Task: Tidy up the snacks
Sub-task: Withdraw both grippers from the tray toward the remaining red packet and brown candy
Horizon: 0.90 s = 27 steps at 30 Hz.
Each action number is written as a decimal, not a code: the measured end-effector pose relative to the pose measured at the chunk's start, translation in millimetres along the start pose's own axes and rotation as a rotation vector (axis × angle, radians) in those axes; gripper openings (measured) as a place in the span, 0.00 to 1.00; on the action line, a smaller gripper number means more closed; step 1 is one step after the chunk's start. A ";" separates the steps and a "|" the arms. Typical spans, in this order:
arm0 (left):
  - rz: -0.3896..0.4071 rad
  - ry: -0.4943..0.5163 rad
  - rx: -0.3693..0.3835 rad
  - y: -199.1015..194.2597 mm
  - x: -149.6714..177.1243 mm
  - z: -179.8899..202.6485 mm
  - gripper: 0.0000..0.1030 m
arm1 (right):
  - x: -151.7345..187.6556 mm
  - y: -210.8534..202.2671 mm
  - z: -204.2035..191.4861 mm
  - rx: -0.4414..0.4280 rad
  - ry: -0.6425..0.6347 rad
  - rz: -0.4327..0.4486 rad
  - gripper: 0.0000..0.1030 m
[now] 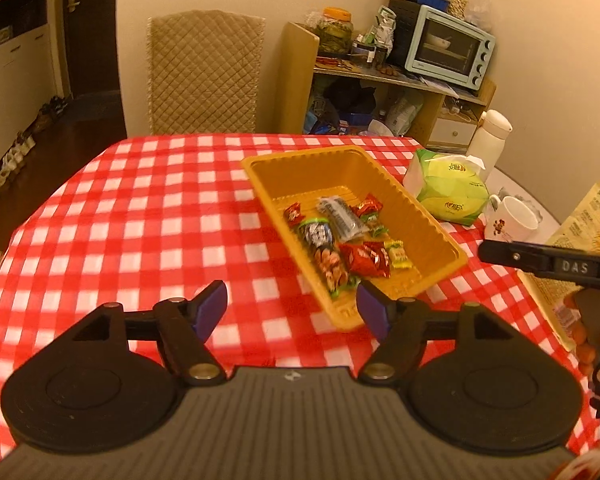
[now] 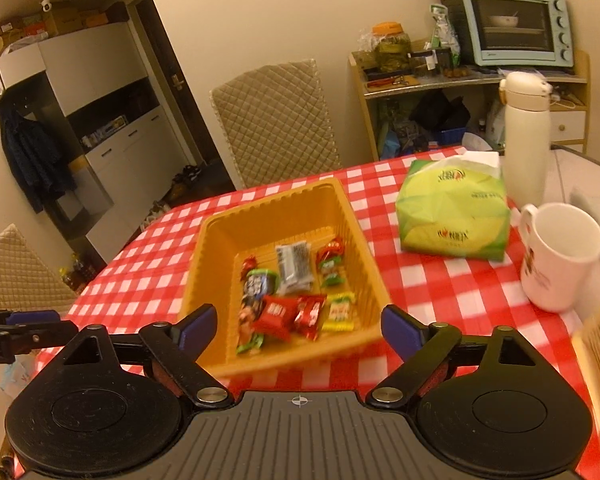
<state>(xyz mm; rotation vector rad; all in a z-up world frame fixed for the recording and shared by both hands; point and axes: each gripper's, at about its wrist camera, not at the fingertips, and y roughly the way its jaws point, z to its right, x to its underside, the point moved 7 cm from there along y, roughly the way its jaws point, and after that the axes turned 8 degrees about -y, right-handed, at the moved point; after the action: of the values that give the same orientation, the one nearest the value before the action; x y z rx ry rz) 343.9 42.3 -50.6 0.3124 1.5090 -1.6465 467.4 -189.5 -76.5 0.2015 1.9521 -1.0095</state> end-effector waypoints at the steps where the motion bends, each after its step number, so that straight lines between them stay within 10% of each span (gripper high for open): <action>1: -0.006 -0.005 -0.001 -6.1 4.0 -3.7 0.67 | 4.0 -6.9 -4.3 0.005 0.003 0.002 0.88; 27: -0.097 0.017 -0.040 -150.1 145.2 -87.7 0.70 | 138.4 -127.5 -127.5 0.056 0.021 -0.102 0.89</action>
<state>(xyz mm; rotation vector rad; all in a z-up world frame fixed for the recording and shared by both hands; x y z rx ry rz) 118.0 46.6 -67.2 0.2351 1.5892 -1.6901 241.4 -214.3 -78.1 0.1459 1.9707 -1.1336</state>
